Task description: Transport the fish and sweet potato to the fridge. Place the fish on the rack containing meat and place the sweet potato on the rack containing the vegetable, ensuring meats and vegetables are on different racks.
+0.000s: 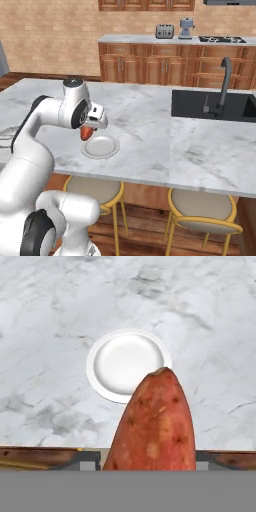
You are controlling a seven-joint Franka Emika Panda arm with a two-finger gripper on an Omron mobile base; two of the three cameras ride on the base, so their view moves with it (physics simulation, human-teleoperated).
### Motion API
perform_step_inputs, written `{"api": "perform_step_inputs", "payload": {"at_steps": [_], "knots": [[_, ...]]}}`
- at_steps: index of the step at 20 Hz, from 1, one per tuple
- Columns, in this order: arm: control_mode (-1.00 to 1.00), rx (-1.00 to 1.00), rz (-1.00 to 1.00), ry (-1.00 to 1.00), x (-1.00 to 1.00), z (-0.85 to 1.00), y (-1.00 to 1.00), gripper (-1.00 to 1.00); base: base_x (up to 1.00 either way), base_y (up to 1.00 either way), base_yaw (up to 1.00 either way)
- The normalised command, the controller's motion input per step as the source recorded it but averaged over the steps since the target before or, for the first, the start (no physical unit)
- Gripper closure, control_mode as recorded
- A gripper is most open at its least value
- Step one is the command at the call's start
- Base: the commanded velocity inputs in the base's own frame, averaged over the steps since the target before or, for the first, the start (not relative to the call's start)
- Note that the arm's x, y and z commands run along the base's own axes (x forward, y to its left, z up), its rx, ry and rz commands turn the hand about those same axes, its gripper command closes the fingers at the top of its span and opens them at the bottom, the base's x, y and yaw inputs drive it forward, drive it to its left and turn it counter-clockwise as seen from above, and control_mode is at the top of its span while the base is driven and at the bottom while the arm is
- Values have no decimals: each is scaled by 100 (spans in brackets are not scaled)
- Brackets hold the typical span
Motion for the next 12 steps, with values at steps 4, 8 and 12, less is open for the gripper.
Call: {"api": "perform_step_inputs", "payload": {"at_steps": [4,8,12], "knots": [[-100,-6,0,-1,-47,53,0,100,0,0,0],[-100,0,3,0,-43,78,0,100,0,0,0],[-100,0,9,-5,-52,91,0,100,0,0,0]]}}
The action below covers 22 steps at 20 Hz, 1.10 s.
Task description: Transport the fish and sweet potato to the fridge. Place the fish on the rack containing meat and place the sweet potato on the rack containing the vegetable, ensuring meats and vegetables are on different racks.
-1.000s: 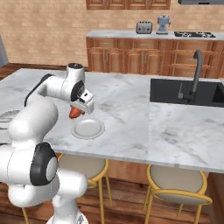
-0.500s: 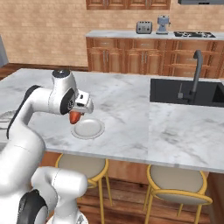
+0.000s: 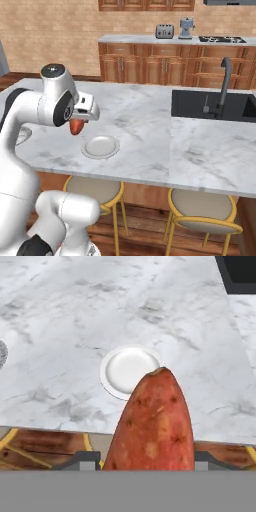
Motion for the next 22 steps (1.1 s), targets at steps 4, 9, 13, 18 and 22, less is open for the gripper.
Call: {"api": "perform_step_inputs", "payload": {"at_steps": [4,9,13,18,22], "knots": [[-100,-2,9,-29,-62,59,0,100,0,0,0],[-100,0,9,-24,-79,61,0,100,0,0,0],[-100,0,12,-26,-82,72,13,100,0,0,0],[100,0,4,-10,-32,27,3,100,-58,12,6],[100,0,0,0,0,0,0,100,-100,3,6]]}}
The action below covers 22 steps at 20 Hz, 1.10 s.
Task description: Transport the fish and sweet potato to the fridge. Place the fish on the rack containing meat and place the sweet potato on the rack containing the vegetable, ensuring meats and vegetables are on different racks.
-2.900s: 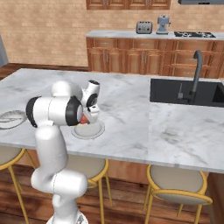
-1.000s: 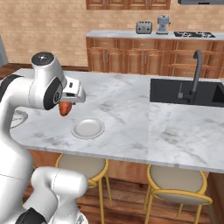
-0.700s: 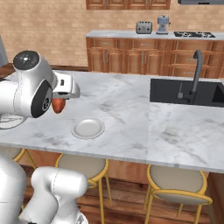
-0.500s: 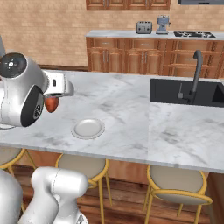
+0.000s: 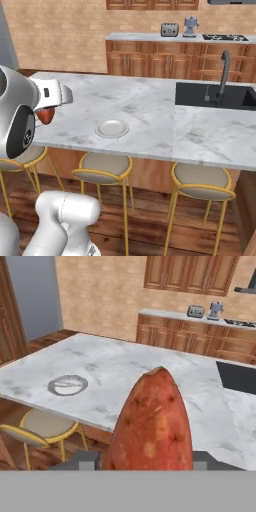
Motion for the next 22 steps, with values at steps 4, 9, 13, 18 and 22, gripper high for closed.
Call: {"api": "perform_step_inputs", "payload": {"at_steps": [4,9,13,18,22], "knots": [[100,0,0,0,0,0,0,100,-97,23,5],[100,0,0,0,0,0,0,100,-25,100,24],[100,0,0,0,0,0,0,100,0,100,30],[100,0,0,0,0,0,0,100,0,76,70],[100,0,0,0,0,0,0,100,0,2,100]]}}
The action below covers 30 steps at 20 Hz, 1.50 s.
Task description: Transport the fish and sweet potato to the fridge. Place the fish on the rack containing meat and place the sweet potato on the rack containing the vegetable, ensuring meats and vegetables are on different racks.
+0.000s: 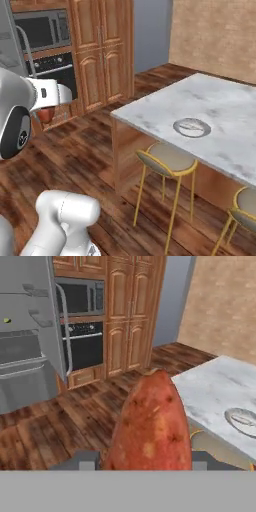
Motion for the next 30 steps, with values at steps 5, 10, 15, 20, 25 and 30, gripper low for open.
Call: {"api": "perform_step_inputs", "payload": {"at_steps": [5,10,15,20,25,30], "knots": [[100,0,0,0,0,0,0,100,0,0,100],[100,0,0,0,0,0,0,100,74,15,74],[100,0,0,0,0,0,0,100,100,28,47],[100,0,0,0,0,0,0,100,100,6,29],[100,0,0,0,0,0,0,100,100,-8,19],[100,0,0,0,0,0,0,100,100,-36,16]]}}
